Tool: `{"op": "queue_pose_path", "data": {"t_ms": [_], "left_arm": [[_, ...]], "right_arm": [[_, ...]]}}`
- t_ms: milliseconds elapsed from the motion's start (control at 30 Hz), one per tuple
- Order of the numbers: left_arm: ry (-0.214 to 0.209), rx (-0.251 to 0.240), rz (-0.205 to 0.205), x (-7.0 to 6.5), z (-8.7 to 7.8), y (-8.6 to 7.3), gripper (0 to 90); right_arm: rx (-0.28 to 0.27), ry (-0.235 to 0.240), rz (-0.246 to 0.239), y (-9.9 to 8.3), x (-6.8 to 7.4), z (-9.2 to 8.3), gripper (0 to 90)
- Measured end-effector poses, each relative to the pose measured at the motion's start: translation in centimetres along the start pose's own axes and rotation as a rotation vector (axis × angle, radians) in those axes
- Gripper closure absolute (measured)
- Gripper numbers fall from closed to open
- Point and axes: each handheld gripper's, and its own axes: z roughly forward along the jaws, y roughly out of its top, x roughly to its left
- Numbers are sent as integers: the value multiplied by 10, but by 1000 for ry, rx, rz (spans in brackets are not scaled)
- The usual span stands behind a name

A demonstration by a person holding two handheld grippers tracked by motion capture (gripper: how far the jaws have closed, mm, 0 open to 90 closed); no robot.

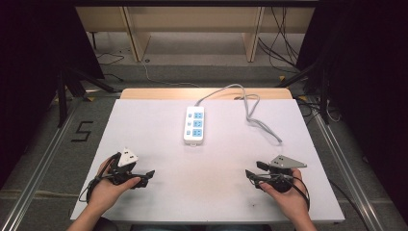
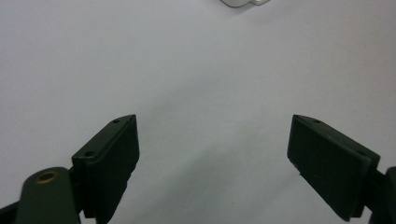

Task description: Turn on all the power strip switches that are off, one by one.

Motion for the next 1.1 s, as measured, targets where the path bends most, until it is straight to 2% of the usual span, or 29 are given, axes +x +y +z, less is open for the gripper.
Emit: {"op": "queue_pose_path", "data": {"t_ms": [233, 367, 533, 600, 667, 700, 733, 867, 900, 967, 1033, 1100], "left_arm": [[4, 2, 9, -1, 1, 0, 167], [5, 3, 7, 0, 0, 0, 169], [13, -4, 8, 1, 1, 1, 195], [14, -9, 9, 1, 1, 2, 248], [15, -26, 1, 1, -1, 3, 363], [18, -38, 0, 1, -2, 4, 363], [37, -57, -3, 2, -5, 6, 507], [32, -78, 25, 1, -8, 6, 726], [24, -70, 53, 0, -8, 5, 761], [32, -73, 68, -1, -8, 5, 836], [34, -74, 72, -1, -8, 6, 893], [33, -82, 58, -3, -6, 9, 894]], "right_arm": [[-7, -5, -18, 1, 1, -1, 447], [13, -6, -44, 0, 4, 1, 462], [15, -6, -34, 1, 4, 0, 453], [12, -5, -32, 1, 3, 0, 451], [11, -7, -33, 0, 3, 0, 444], [9, -8, -34, 0, 3, 0, 443], [11, -13, -34, 0, 3, 0, 441], [10, -12, -44, 0, 4, 0, 423], [13, -9, -46, -1, 5, 0, 417], [19, -6, -59, -1, 6, 2, 414], [17, 3, -62, 0, 7, 2, 409], [12, 10, -60, 0, 8, 3, 404]]}}
